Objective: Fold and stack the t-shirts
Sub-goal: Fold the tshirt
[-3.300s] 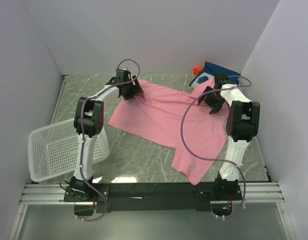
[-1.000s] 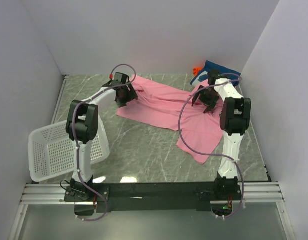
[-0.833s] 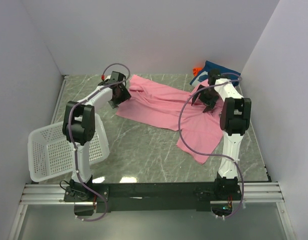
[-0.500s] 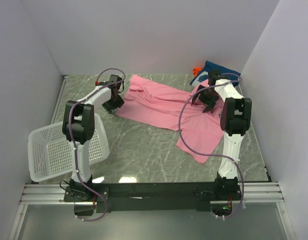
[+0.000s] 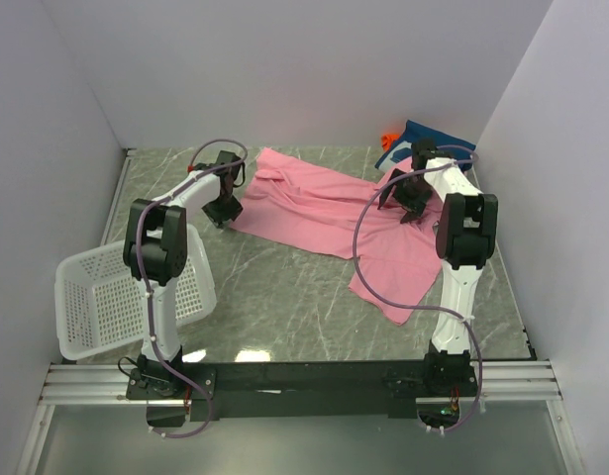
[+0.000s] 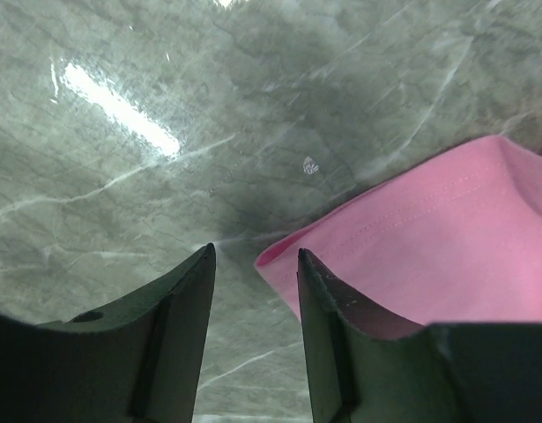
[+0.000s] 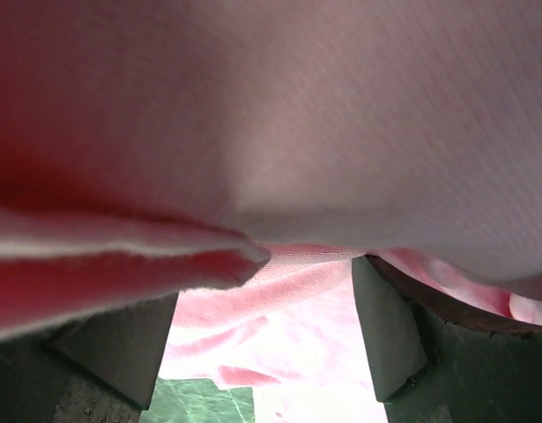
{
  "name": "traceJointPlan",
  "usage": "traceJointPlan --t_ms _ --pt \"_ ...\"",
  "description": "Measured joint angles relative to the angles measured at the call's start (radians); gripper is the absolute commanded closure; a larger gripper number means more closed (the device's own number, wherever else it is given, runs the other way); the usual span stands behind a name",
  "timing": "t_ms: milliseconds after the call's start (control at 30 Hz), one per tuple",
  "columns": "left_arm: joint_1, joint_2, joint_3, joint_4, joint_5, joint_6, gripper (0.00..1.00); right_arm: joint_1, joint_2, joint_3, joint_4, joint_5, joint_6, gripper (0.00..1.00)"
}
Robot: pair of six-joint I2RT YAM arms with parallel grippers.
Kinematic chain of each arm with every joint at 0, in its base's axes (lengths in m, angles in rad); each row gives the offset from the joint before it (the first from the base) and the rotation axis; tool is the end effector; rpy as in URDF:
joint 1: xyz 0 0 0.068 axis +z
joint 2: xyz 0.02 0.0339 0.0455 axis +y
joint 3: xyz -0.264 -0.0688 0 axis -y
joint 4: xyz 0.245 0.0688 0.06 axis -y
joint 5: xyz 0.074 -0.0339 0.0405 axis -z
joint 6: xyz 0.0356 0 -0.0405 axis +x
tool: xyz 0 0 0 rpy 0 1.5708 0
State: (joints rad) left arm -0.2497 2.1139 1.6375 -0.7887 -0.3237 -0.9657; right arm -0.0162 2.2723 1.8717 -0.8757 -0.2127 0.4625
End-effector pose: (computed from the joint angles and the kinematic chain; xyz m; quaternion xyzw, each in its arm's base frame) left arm 0.4234 -0.0963 0.1777 -0.3648 0.9050 0.0450 0.2143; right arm 0.4710 -0.0001 0.1708 0.2181 0.9592 0.1347 0.1190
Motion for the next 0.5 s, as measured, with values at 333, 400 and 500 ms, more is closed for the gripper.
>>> traceJointPlan --t_ms 333,400,500 --pt "-0.002 0.031 0.007 -0.007 0.02 0.007 0.57 -0.002 0.0 -0.001 0.001 -0.008 -0.003 0.17" --pt "-0.003 0.038 0.018 -0.006 0.024 0.011 0.62 -0.002 0.0 -0.001 0.001 -0.009 -0.004 0.17" --pt "-0.005 0.043 0.024 0.002 0.032 0.018 0.75 -0.003 0.0 -0.002 0.002 -0.01 -0.003 0.17"
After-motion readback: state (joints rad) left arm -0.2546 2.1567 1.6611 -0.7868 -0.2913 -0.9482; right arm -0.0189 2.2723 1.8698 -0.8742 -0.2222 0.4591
